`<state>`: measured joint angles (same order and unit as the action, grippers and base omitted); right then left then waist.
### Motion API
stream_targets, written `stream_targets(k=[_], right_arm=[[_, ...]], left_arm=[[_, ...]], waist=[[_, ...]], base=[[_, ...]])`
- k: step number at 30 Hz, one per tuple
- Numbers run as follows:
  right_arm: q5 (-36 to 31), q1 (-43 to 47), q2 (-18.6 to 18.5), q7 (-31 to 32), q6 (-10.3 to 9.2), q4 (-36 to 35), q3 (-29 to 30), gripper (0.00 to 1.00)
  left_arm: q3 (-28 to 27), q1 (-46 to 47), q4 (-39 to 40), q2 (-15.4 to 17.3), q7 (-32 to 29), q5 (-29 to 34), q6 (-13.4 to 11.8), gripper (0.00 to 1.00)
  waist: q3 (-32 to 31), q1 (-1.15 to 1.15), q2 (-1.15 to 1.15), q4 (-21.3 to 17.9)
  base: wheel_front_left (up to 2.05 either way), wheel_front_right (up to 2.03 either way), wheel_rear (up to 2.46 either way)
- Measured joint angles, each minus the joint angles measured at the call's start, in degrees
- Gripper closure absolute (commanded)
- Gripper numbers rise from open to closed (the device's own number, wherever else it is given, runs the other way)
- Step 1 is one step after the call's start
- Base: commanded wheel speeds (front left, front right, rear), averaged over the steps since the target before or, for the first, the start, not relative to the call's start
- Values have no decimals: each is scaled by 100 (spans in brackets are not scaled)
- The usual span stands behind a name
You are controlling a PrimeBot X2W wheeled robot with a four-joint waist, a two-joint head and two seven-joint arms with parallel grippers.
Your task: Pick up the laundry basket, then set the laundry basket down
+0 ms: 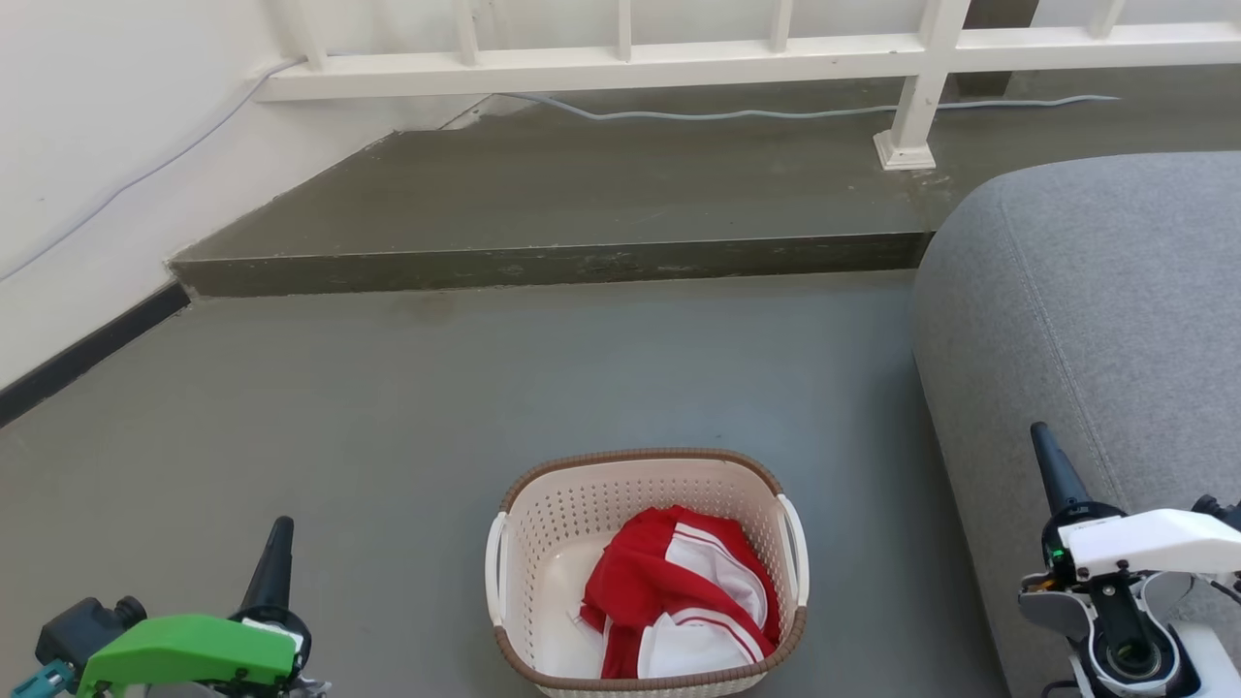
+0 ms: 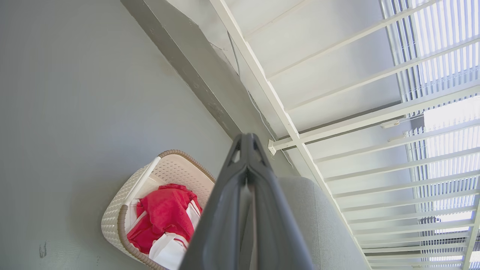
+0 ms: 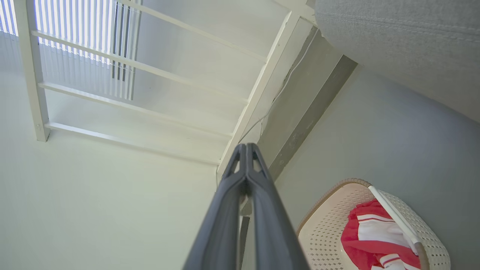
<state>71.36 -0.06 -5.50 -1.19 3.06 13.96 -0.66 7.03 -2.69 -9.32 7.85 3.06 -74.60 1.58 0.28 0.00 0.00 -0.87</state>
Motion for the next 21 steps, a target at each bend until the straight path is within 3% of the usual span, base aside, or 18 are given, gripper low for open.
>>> stream_targets(k=[21], right_arm=[[1584, -203, 115, 385, 249, 98, 411, 100]], left_arm=[[-394, 308, -320, -133, -325, -1532, 342, 100]], waist=[[-7, 0, 0, 61]], base=[[0, 0, 0]])
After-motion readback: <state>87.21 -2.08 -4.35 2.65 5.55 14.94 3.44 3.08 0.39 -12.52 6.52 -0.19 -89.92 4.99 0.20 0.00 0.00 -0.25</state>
